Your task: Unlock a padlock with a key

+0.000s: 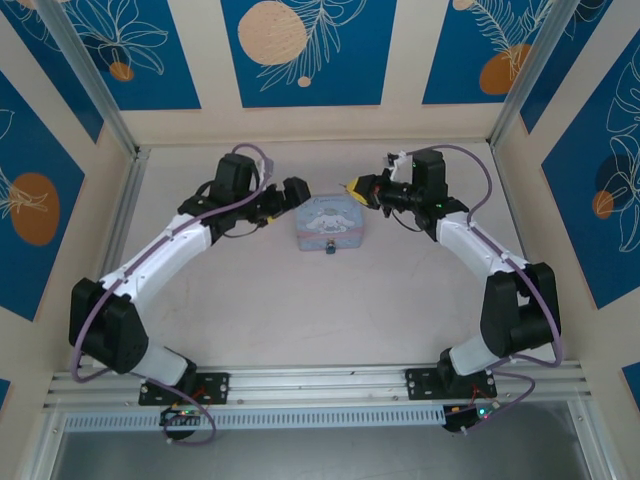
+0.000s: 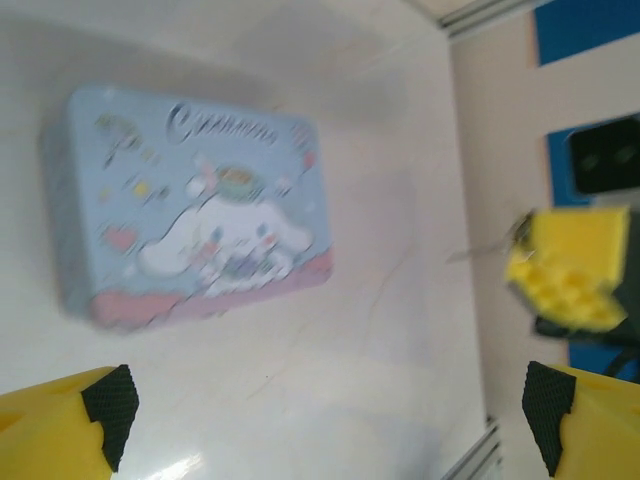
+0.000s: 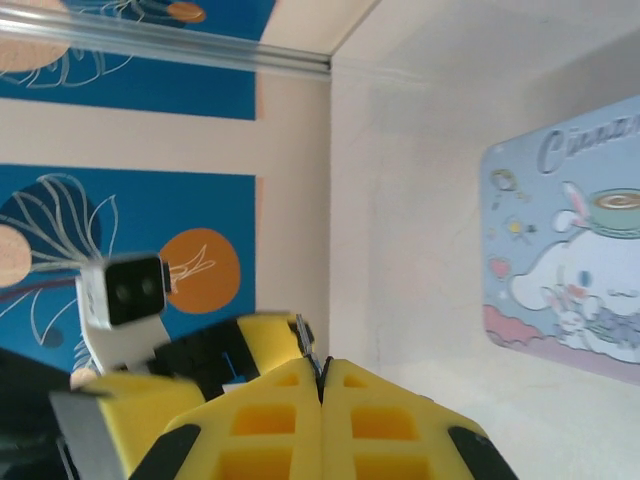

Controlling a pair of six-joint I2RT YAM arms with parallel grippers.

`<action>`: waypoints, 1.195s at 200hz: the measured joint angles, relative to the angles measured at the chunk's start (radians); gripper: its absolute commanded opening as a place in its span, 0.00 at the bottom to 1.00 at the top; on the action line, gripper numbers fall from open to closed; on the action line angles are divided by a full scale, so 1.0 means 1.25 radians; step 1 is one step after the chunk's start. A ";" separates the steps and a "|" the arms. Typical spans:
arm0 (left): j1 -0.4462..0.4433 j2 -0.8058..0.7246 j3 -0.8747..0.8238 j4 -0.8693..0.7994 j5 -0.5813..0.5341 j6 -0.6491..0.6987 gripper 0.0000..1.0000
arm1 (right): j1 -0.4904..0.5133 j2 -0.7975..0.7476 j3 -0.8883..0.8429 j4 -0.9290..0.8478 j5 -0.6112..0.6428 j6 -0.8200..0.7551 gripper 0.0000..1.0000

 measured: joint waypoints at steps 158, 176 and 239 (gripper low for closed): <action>-0.199 0.140 -0.255 0.283 -0.143 0.174 0.91 | -0.044 -0.074 -0.129 0.002 0.090 -0.066 0.00; -0.210 0.148 -0.255 0.299 -0.175 0.174 0.91 | -0.044 -0.133 -0.133 -0.031 0.108 -0.080 0.00; -0.281 0.168 -0.239 0.293 -0.270 0.174 0.91 | -0.046 -0.240 -0.143 -0.128 0.125 -0.125 0.00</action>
